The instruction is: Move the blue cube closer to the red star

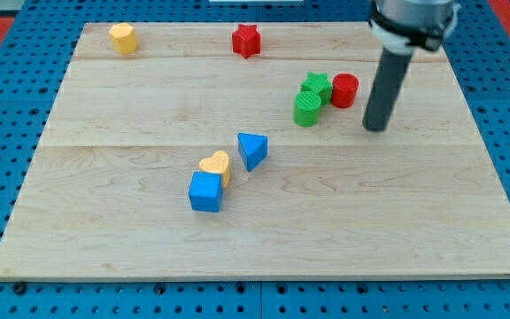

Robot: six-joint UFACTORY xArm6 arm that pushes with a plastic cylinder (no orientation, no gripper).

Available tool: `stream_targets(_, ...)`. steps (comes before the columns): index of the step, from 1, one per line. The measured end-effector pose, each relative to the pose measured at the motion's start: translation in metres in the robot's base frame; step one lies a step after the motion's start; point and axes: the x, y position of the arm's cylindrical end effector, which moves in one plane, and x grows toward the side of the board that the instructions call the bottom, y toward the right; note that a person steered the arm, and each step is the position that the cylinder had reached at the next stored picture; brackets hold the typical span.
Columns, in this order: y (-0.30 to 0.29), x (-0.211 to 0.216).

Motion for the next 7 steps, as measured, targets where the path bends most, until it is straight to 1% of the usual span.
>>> stream_targets(1, -0.037, 0.072)
stream_targets(2, -0.152, 0.084)
stream_targets(3, -0.236, 0.101)
stream_targets(4, -0.284, 0.046)
stream_targets(5, -0.301, 0.005)
stream_targets(6, -0.302, 0.035)
stream_targets(7, -0.337, 0.019)
